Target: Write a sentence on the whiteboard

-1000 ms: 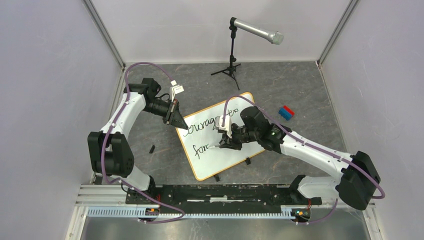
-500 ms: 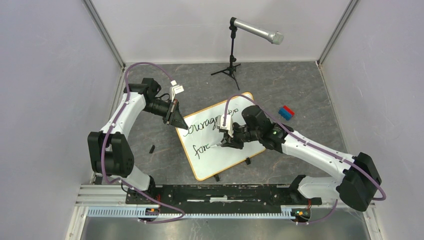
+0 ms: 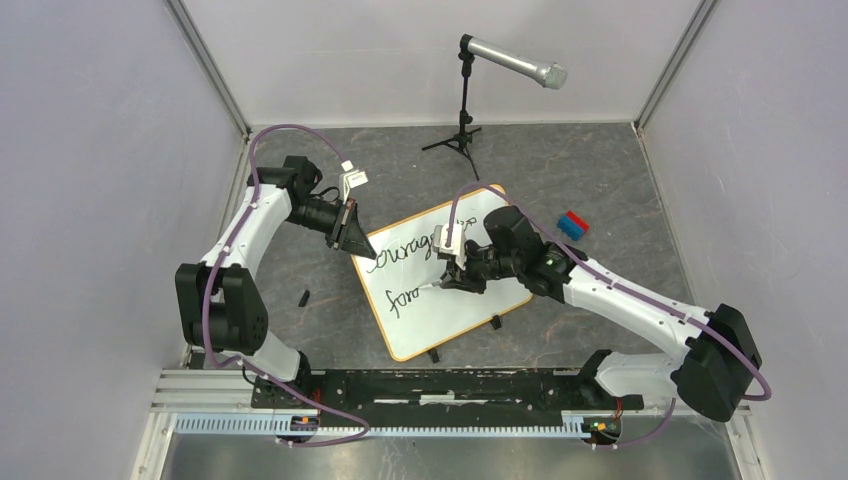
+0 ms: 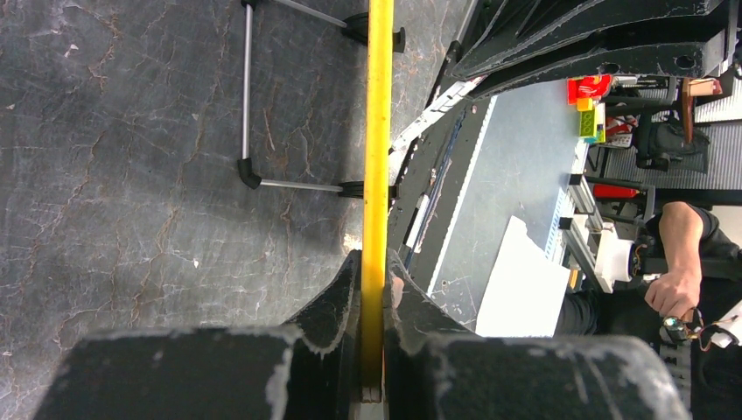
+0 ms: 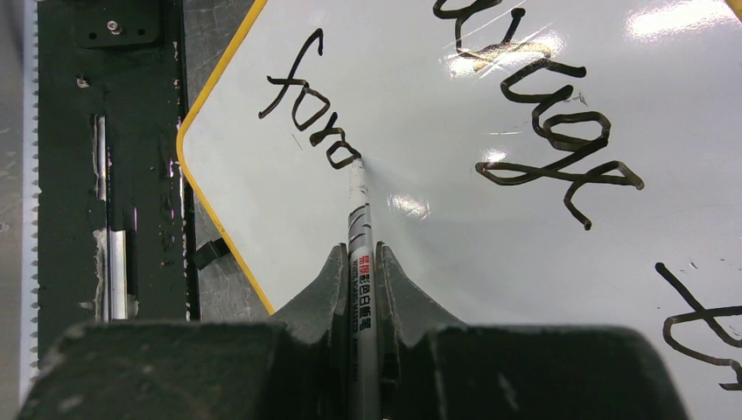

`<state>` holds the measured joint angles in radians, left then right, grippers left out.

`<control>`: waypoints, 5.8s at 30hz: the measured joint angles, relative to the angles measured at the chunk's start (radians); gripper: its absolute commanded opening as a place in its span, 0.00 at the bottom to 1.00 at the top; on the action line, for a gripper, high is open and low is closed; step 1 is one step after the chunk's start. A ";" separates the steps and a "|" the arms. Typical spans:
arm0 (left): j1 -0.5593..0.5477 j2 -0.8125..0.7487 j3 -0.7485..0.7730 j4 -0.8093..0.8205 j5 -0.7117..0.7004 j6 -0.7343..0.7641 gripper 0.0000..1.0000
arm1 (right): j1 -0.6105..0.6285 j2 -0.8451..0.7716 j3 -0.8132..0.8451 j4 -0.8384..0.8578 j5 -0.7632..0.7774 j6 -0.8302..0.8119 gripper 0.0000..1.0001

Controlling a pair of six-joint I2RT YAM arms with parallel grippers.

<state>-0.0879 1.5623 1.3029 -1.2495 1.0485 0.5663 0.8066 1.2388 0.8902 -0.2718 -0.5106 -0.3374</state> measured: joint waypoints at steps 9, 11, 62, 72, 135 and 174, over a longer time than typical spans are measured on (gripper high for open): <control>0.000 0.000 0.000 0.000 0.000 0.000 0.02 | 0.000 -0.016 -0.042 0.016 -0.013 0.001 0.00; 0.000 0.000 0.000 0.000 0.000 0.000 0.02 | 0.000 -0.023 -0.063 0.019 -0.023 0.004 0.00; 0.000 0.000 0.000 0.000 0.000 0.000 0.03 | -0.068 -0.026 -0.035 -0.002 -0.063 -0.001 0.00; 0.000 0.000 0.000 -0.001 0.000 0.000 0.02 | -0.068 -0.026 -0.036 -0.003 -0.077 -0.001 0.00; 0.000 -0.005 0.000 -0.002 -0.004 0.000 0.02 | -0.072 -0.095 -0.010 -0.064 -0.060 -0.040 0.00; 0.000 -0.011 0.000 -0.005 -0.014 0.000 0.03 | -0.067 -0.032 -0.036 -0.034 -0.079 -0.050 0.00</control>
<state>-0.0875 1.5509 1.3029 -1.2541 1.0344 0.5659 0.7395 1.2064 0.8543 -0.3058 -0.5900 -0.3874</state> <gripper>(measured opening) 0.128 0.148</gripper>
